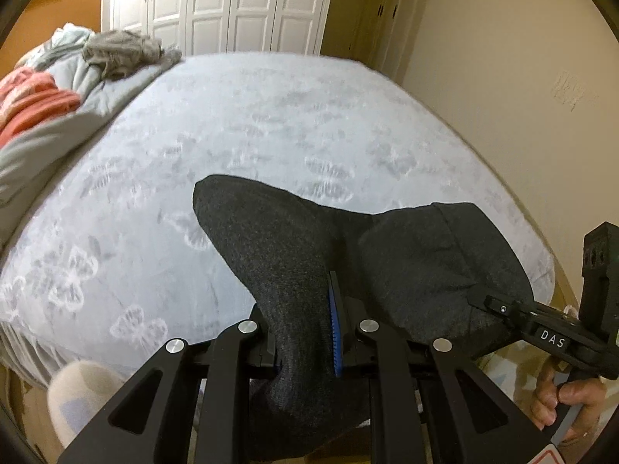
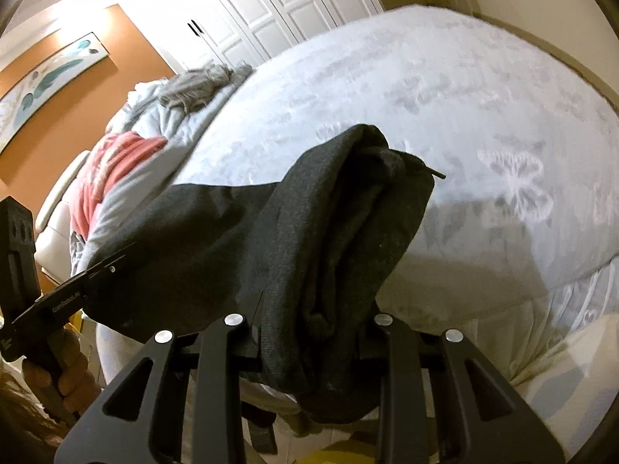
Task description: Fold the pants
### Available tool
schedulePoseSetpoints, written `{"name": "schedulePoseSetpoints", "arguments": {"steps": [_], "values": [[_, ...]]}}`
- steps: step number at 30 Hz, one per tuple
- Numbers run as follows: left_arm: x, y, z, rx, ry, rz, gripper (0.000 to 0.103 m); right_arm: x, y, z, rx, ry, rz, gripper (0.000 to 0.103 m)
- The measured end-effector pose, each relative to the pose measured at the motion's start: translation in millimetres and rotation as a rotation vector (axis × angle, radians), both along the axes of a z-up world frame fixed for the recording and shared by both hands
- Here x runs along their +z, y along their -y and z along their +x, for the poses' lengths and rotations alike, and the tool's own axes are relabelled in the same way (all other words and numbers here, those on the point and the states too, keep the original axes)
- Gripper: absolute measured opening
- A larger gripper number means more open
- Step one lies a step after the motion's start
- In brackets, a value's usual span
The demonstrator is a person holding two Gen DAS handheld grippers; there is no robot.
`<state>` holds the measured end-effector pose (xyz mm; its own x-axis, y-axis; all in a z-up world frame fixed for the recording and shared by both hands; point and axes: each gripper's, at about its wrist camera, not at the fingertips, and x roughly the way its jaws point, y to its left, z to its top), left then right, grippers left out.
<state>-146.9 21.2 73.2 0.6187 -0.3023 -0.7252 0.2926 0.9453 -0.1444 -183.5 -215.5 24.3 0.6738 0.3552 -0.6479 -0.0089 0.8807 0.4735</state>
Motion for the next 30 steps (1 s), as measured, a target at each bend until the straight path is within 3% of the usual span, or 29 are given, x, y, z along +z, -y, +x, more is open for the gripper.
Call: {"name": "schedulePoseSetpoints", "arguments": {"steps": [4,12,21,24,26,28,30], "values": [[42.6,-2.9,-1.3,-0.002,0.119,-0.041,0.014,34.8,1.7,1.0,-0.006,0.106,-0.005,0.027],[140.4,-11.0,-2.8,-0.007,0.403,-0.112,0.014,142.9,0.2,7.0,0.005,0.433,-0.075,0.027],[230.7,-15.5,26.4,0.006,0.678,-0.163,0.015,246.2,-6.4,36.7,0.023,0.743,-0.148,0.027],[247.1,-16.7,56.8,0.001,0.701,-0.196,0.015,267.6,-1.9,60.5,0.018,0.796,-0.154,0.028],[247.5,-17.1,91.9,0.018,0.673,-0.209,0.016,274.4,6.2,92.6,0.003,0.792,-0.151,0.029],[231.9,-15.5,137.6,0.036,0.608,-0.202,0.017,268.4,15.1,128.3,-0.011,0.756,-0.156,0.031],[201.7,-15.5,181.1,0.054,0.519,-0.221,0.021,241.6,28.1,183.5,-0.027,0.641,-0.148,0.032]]}}
